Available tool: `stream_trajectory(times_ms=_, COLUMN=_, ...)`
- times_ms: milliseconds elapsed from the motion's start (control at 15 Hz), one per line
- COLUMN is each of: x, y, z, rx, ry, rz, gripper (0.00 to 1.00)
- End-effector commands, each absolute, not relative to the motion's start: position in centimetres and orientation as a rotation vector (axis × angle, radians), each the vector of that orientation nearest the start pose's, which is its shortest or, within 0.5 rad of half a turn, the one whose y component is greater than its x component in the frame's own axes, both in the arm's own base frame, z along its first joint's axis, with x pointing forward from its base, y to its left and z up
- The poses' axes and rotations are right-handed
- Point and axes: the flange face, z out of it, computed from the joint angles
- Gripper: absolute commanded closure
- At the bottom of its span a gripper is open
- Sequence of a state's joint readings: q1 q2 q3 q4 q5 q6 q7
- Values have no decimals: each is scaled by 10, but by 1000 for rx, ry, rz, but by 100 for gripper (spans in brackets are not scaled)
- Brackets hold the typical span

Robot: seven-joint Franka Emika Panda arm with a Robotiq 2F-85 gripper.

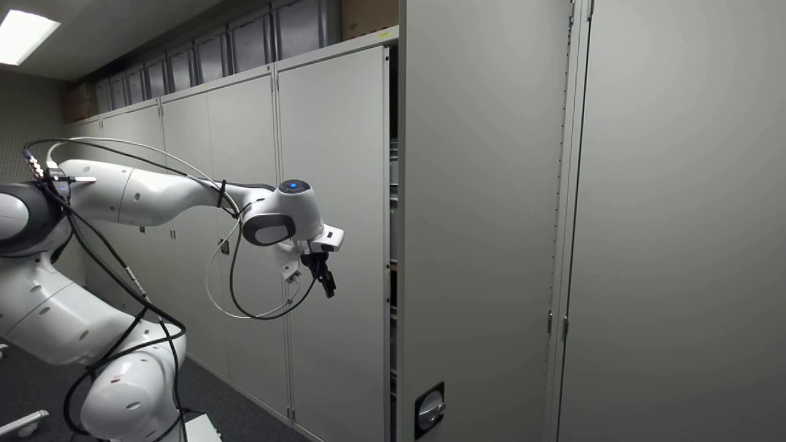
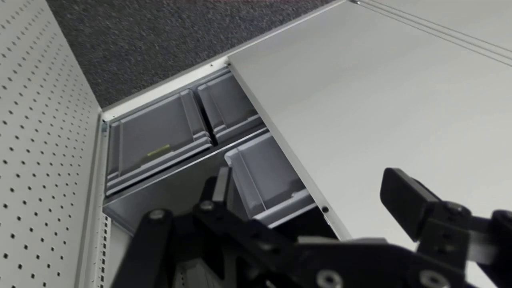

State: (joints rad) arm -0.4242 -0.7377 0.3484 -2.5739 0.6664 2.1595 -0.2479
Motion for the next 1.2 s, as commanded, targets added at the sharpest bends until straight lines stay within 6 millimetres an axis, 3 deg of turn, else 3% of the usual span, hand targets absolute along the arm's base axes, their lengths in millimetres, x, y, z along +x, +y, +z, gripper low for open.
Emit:
stream_trajectory(times_ms=0, x=379, y=6, z=528, rx=-2900, ry=234, rz=-411, gripper=0)
stream_trajectory(times_ms=600, x=390, y=21, z=528, rx=-2963, ry=0, rz=-268, gripper=0)
stream_trajectory(times_ms=1067, x=398, y=26, z=524, rx=-2946, ry=-50, rz=-244, gripper=0)
stream_trajectory(times_ms=1133, x=391, y=28, z=517, rx=-2948, ry=-12, rz=-277, gripper=0)
